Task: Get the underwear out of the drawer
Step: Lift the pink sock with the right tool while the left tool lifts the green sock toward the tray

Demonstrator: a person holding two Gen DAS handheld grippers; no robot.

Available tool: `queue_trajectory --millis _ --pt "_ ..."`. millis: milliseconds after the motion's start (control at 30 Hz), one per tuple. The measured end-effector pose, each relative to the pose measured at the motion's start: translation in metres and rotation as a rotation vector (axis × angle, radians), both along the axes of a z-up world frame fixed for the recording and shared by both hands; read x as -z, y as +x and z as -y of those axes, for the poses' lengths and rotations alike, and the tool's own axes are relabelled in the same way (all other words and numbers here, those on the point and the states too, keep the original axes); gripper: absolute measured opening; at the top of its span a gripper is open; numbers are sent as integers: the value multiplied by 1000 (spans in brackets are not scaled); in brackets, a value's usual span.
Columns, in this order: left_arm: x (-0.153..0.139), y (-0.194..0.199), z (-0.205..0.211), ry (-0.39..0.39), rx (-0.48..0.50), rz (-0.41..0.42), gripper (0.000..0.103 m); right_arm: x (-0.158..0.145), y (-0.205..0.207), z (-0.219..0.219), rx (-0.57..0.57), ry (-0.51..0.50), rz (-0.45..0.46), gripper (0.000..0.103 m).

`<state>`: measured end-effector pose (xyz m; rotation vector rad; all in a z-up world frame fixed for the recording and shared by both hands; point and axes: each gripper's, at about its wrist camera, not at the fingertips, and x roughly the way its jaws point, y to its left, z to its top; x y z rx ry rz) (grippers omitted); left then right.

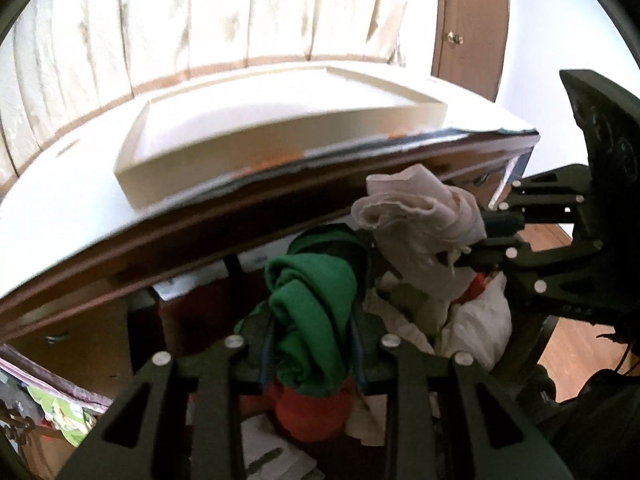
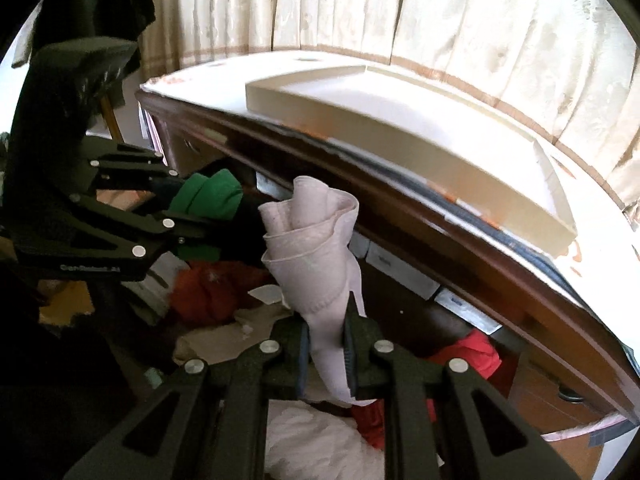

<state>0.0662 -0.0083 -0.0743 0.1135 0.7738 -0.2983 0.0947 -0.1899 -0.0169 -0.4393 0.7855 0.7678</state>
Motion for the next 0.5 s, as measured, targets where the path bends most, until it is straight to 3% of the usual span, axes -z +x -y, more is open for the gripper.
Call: queue_trajectory --millis 500 --pt "-27 -12 -5 -15 -36 129 28 -27 -4 6 25 118 27 16"
